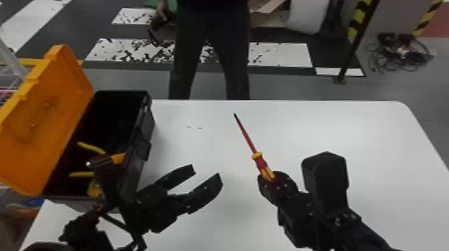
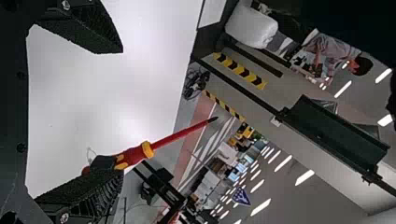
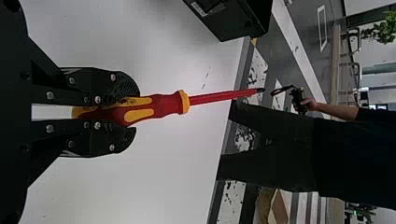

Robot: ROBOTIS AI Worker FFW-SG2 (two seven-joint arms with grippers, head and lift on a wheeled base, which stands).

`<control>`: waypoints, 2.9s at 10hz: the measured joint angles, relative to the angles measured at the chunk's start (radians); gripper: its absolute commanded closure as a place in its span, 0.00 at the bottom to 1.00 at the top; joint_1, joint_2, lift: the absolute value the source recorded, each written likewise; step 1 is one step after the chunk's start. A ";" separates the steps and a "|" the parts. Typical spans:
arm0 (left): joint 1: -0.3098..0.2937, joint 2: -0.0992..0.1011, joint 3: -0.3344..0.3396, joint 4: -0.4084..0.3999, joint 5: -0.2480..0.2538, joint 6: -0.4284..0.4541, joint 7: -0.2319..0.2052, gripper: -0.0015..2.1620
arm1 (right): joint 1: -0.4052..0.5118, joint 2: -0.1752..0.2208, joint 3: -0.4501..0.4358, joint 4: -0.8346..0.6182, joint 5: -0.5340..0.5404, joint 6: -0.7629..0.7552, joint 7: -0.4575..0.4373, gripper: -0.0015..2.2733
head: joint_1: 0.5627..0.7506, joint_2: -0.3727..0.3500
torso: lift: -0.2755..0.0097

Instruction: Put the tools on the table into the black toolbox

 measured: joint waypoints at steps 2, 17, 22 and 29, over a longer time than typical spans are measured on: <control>-0.040 -0.001 0.035 0.002 0.056 0.100 -0.005 0.04 | 0.001 -0.012 0.040 0.000 0.021 -0.006 0.000 0.99 | 0.70 0.65 | 0.70; -0.092 -0.033 -0.045 -0.014 0.103 0.178 0.046 0.11 | -0.049 -0.009 0.170 0.038 0.075 -0.006 -0.005 0.99 | 0.70 0.66 | 0.70; -0.096 -0.036 -0.049 -0.014 0.100 0.175 0.031 0.86 | -0.054 -0.006 0.183 0.038 0.081 -0.006 -0.008 0.99 | 0.70 0.66 | 0.70; -0.107 -0.036 -0.039 -0.014 0.086 0.175 0.036 0.99 | -0.053 -0.006 0.193 0.038 0.083 -0.024 -0.035 0.01 | 0.70 0.68 | 0.70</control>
